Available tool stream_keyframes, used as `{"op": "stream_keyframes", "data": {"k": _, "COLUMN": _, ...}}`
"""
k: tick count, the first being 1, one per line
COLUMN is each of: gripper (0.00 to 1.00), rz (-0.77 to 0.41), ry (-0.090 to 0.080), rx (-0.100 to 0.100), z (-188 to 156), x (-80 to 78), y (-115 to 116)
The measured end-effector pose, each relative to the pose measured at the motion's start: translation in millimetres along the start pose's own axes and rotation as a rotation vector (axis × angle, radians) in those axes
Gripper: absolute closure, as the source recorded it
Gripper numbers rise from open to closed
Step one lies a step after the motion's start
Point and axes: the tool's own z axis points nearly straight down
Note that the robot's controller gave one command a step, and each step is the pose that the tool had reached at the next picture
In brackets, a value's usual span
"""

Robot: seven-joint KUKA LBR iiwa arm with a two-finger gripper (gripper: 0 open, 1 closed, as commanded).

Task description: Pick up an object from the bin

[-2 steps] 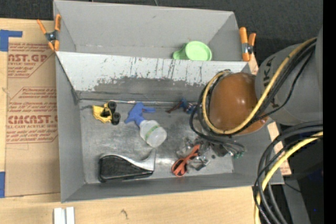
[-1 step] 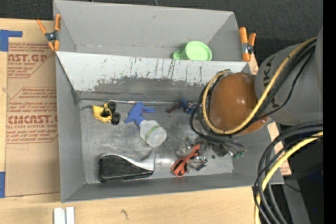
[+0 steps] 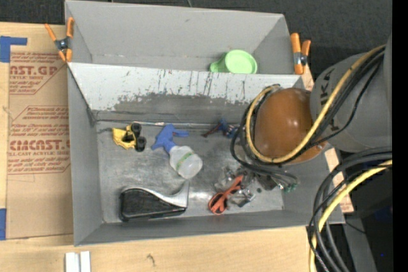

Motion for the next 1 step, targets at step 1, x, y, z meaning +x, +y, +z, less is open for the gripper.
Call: {"op": "stream_keyframes", "data": {"k": 1, "gripper": 1.0, "rz": 0.0, "ry": -0.003, "rx": 0.002, "z": -2.0, "x": -0.4, "y": -0.2}}
